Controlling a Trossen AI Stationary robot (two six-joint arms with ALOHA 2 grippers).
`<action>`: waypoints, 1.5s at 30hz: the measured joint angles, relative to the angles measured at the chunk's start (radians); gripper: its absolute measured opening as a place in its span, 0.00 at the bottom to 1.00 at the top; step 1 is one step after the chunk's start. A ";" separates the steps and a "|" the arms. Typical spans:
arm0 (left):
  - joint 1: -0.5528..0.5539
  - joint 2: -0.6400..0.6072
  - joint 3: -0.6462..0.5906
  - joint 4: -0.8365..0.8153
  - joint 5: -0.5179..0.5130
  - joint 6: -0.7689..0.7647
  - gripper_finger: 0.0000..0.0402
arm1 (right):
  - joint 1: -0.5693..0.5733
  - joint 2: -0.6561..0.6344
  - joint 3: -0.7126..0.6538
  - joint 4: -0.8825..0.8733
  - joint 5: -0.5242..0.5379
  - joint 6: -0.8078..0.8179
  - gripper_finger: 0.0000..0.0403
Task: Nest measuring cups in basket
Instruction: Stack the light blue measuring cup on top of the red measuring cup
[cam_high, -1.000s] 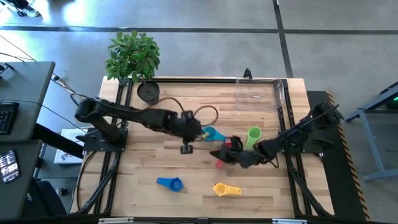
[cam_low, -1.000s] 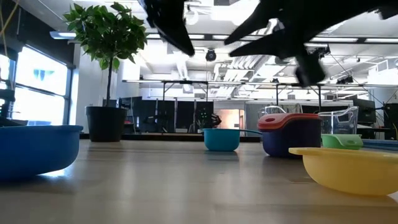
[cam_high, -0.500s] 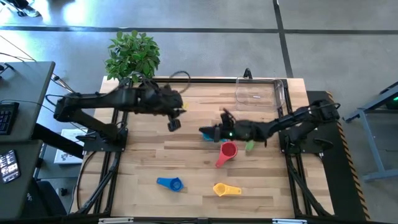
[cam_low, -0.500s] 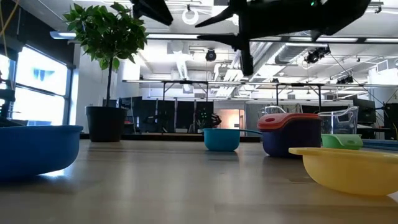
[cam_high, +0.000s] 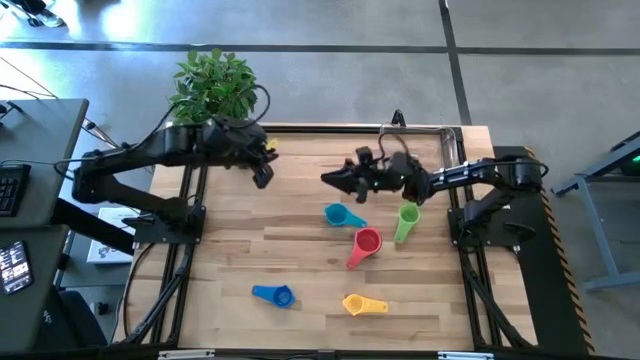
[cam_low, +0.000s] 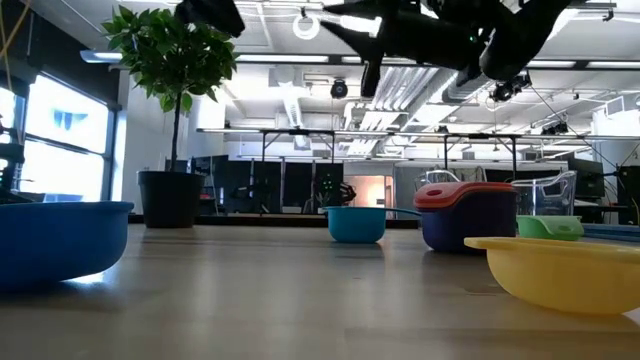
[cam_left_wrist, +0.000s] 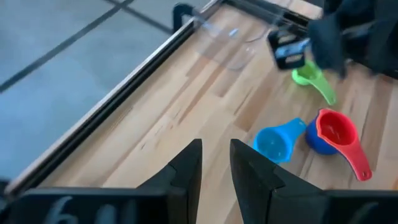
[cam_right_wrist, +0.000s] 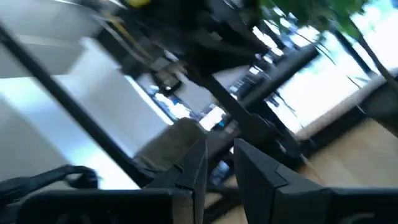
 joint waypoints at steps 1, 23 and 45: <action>0.007 -0.010 0.000 -0.019 -0.002 -0.019 0.18 | -0.017 0.000 0.000 0.036 -0.029 -0.001 0.18; 0.046 -0.150 0.000 -0.335 -0.168 -0.257 0.18 | -0.220 0.000 0.615 -1.321 -0.229 -0.710 0.18; 0.046 -0.148 0.000 -0.333 -0.169 -0.236 0.18 | -0.103 0.128 0.652 -1.756 -0.023 -0.874 0.18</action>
